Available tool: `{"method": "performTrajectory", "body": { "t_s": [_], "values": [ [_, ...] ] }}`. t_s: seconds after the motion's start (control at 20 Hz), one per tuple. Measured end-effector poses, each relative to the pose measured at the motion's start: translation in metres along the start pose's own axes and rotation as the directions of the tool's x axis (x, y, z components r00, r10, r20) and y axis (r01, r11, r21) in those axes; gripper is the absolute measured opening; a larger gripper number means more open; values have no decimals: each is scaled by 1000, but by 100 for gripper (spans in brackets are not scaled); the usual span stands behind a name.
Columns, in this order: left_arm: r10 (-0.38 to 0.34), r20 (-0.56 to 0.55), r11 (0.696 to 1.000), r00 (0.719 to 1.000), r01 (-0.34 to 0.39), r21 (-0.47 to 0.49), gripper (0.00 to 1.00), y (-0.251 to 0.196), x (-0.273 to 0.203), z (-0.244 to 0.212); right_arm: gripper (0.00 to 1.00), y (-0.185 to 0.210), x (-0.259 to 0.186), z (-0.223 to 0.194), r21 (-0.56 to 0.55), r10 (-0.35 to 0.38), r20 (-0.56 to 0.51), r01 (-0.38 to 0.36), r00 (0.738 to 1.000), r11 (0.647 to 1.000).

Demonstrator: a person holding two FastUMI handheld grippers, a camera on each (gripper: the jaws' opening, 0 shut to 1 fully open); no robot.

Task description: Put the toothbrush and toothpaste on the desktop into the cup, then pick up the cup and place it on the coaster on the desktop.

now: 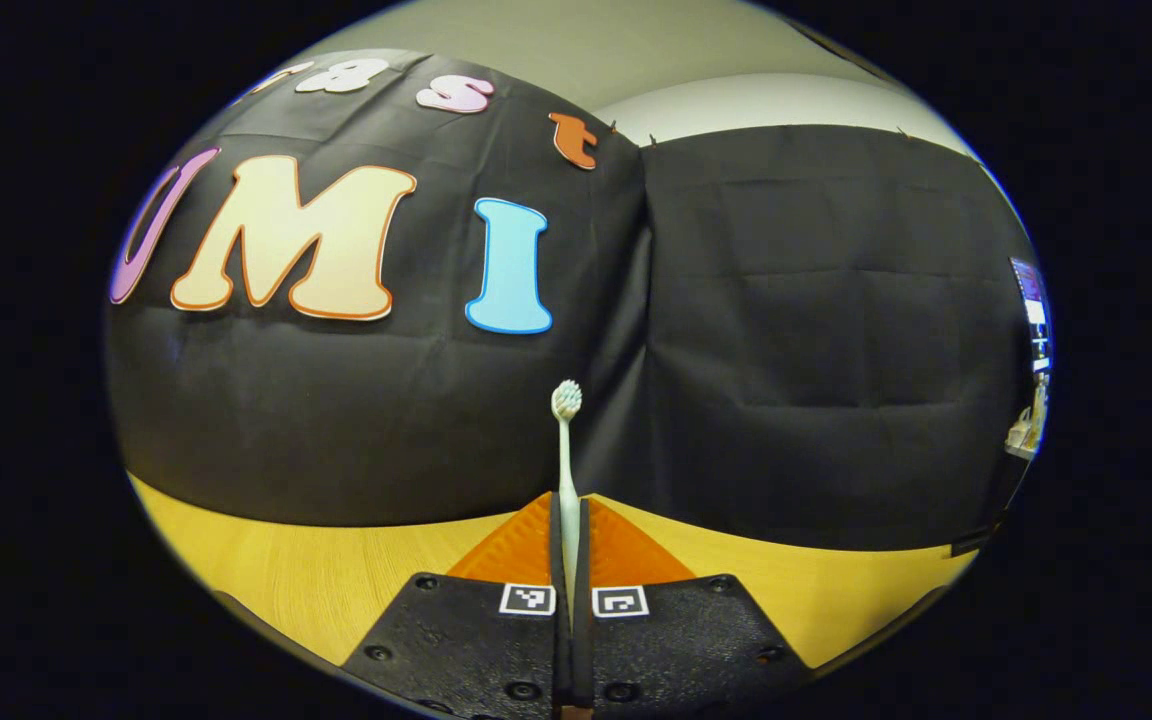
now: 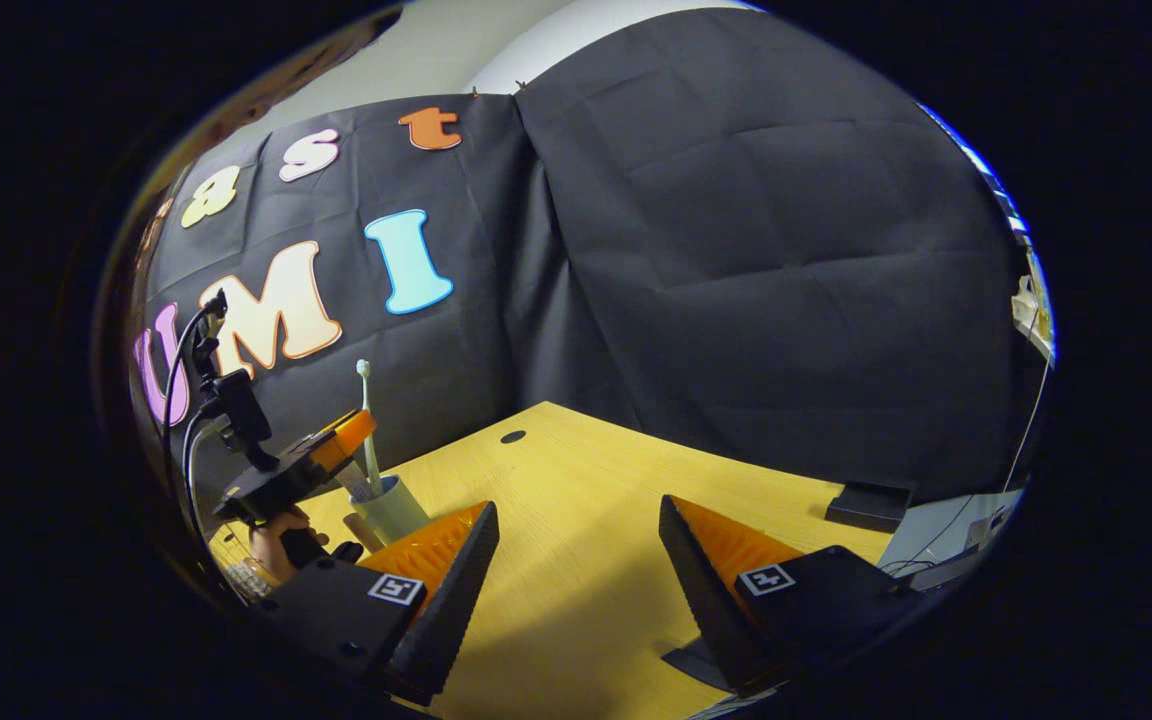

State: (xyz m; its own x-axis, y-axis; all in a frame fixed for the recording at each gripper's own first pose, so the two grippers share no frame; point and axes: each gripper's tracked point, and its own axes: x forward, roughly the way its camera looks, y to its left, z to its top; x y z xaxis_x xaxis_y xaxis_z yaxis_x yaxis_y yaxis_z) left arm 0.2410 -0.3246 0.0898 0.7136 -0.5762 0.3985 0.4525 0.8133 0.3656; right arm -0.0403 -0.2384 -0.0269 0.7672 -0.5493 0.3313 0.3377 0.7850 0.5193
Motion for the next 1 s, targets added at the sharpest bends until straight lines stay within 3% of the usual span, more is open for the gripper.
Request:
{"method": "performTrajectory", "body": {
  "t_s": [0.1,0.2,0.25,0.3,0.35,0.65,0.7,1.0],
  "values": [
    [3,10,1000,1000,-3,24,0,-1,-1,-1,94,-2,0,1,0,-4,4,4,1000,1000],
    [2,18,999,1000,-3,33,0,-1,-1,-1,98,-6,-2,1,-1,-11,7,11,1000,1000],
    [2,21,1000,1000,-3,30,0,0,-2,0,94,-8,-3,1,-2,-16,7,16,1000,1000],
    [1,24,1000,1000,-1,26,1,-1,-2,0,98,-10,-3,1,-1,-21,5,21,1000,1000],
    [1,26,1000,1000,-1,22,2,-1,-1,-1,94,-12,-3,0,-1,-24,4,24,1000,1000],
    [-4,37,1000,999,3,14,5,-2,-3,0,98,-15,-2,-2,-8,-37,2,37,999,999],
    [-5,41,1000,999,4,10,2,-2,-4,0,94,-16,-2,-3,-7,-38,1,38,999,999],
    [-30,50,1000,998,30,1,19,-9,-6,6,98,-12,-1,-3,-1,-38,2,38,999,999]
  ]
}}
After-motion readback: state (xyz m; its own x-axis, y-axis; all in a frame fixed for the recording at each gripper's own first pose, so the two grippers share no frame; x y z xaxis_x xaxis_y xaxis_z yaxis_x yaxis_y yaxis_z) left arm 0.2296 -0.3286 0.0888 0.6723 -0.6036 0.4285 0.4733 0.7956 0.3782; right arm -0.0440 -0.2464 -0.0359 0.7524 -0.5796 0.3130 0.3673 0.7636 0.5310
